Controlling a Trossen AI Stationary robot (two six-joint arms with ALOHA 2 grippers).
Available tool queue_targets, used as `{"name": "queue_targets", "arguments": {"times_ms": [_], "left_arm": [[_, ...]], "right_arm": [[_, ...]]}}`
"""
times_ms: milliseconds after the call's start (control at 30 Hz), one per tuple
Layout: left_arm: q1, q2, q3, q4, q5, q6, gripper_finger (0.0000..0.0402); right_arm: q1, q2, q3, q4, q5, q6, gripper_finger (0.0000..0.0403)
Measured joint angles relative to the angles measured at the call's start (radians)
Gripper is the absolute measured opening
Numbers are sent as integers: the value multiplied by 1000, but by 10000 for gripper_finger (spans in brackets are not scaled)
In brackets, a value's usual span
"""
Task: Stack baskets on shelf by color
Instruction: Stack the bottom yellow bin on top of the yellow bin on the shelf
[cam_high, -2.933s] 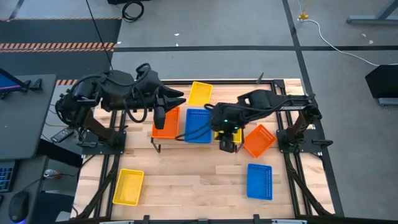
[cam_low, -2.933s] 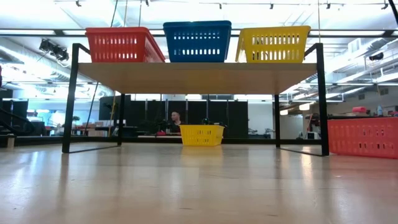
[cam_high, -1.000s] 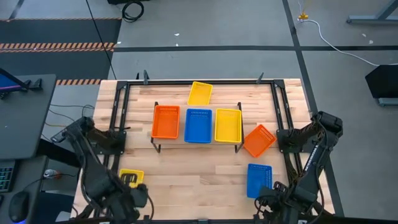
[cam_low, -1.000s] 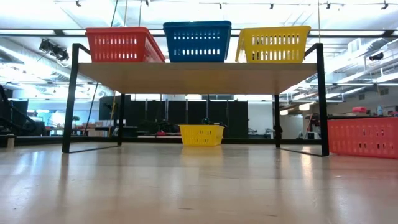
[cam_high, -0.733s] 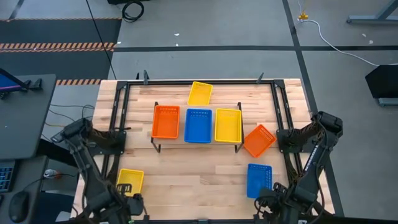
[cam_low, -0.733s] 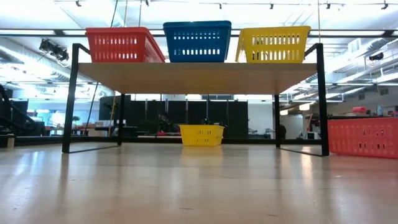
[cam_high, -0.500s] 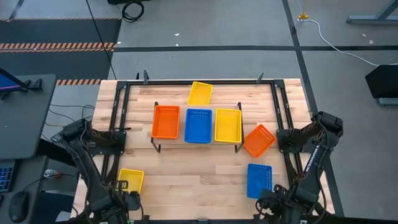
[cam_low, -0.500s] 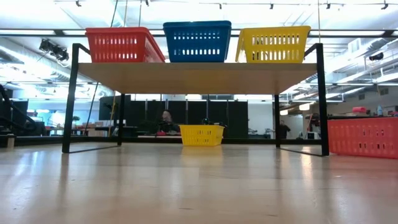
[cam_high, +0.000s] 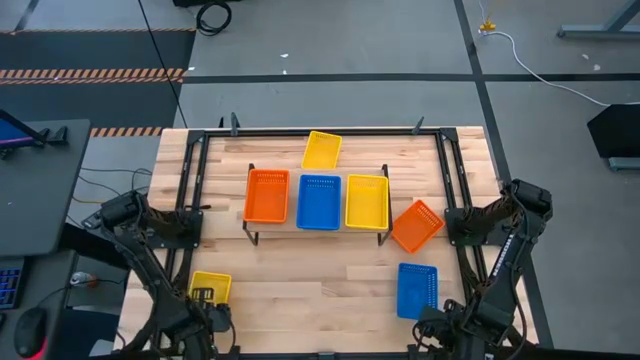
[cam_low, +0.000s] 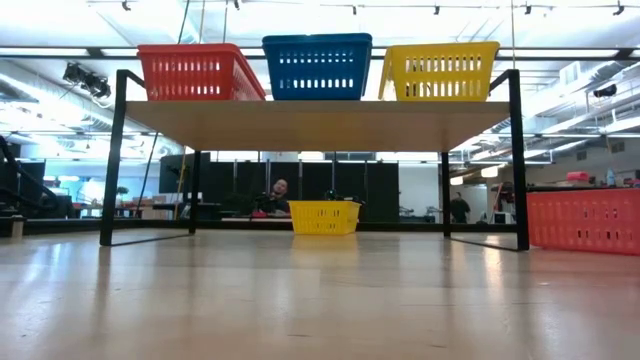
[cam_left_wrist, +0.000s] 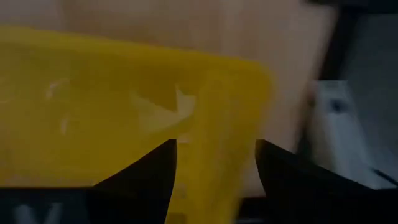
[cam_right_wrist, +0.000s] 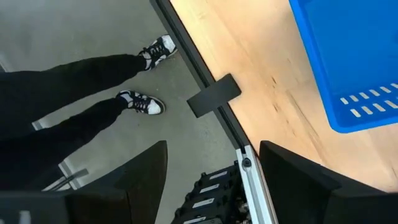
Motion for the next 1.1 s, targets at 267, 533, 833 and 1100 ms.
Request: {"name": "queue_targets", "arguments": {"times_ms": [267,533,833,1100], "left_arm": [[66,0,-75,98,7,-1,129],[175,0,-4,131,-36,38,12],[254,0,318,-41,-234,235,3],[361,1,611,-61,-410,554,2]], "right_arm": [[0,0,0,3,-60,0,260],[0,0,0,2,-65,-4,260],[0,0,0,-6,-34,-23,260],[-5,0,0,-7,-14,-23,260]]}}
